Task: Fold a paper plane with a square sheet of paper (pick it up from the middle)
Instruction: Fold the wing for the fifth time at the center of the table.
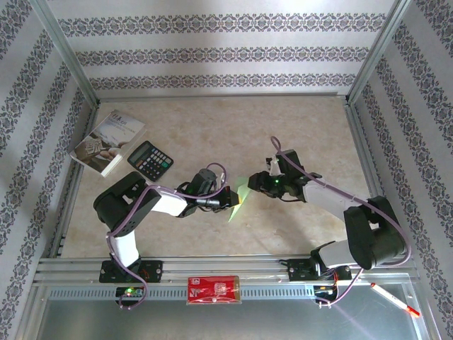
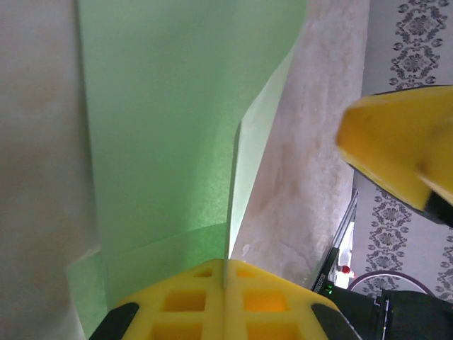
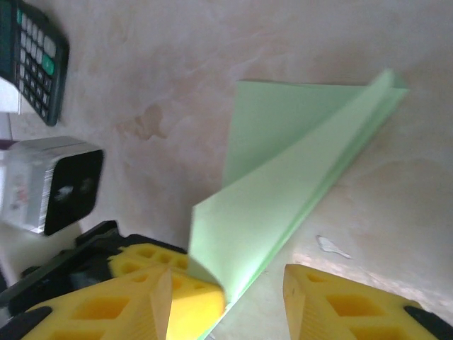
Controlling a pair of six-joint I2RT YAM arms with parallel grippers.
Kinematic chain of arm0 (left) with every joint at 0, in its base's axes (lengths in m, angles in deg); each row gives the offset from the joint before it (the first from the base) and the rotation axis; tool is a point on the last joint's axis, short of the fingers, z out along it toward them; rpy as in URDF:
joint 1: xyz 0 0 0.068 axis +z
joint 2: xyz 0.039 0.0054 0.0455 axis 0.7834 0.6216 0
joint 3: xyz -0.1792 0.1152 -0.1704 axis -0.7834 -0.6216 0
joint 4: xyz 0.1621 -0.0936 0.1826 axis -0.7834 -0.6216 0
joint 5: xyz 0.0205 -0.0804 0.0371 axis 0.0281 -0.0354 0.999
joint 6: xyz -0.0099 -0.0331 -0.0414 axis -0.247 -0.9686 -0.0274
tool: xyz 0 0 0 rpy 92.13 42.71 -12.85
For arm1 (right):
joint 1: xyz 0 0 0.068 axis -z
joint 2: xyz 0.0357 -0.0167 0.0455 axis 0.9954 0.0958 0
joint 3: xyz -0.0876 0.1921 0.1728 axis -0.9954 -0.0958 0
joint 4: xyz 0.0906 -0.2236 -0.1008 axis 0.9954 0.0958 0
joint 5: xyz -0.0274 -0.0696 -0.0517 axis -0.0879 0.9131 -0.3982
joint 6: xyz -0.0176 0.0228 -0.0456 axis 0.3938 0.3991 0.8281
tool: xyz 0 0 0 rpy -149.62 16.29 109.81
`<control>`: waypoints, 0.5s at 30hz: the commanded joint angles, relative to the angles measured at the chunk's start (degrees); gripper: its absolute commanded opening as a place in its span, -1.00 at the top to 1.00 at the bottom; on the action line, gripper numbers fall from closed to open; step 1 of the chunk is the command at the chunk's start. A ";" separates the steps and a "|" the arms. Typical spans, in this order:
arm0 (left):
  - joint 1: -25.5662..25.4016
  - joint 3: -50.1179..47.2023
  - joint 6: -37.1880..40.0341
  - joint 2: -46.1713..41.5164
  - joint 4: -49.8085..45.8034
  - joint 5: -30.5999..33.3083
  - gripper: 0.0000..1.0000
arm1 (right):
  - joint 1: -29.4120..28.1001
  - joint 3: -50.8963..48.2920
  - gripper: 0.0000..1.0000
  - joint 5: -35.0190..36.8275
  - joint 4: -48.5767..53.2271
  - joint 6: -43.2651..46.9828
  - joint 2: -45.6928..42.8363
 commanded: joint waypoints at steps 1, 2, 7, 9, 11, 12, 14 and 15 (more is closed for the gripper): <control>0.54 -1.85 -6.18 1.59 5.79 -0.50 1.00 | -1.86 2.49 0.11 -0.54 0.58 3.08 1.92; 0.47 -2.29 -7.14 1.80 6.85 -0.29 1.00 | -2.39 2.94 0.11 -0.41 0.40 3.38 2.45; 0.54 -4.59 -11.55 2.88 11.76 0.69 1.00 | -3.92 4.88 0.15 -0.83 -0.07 4.18 4.82; 0.54 -5.28 -13.31 3.70 14.15 0.62 1.00 | -4.25 5.35 0.17 -1.03 -0.11 4.40 5.48; 0.53 -5.68 -14.49 4.07 15.60 0.37 1.00 | -4.40 5.62 0.18 -1.20 -0.13 4.83 5.66; 0.54 -5.89 -15.25 4.12 16.65 0.57 1.00 | -4.38 5.60 0.18 -1.27 -0.03 5.03 5.63; 0.47 -6.15 -16.40 4.12 17.99 0.74 1.00 | -4.31 5.63 0.19 -1.18 0.29 5.48 5.41; 0.45 -6.17 -16.48 3.82 17.85 0.87 1.00 | -4.22 5.64 0.19 -1.29 0.46 5.74 5.32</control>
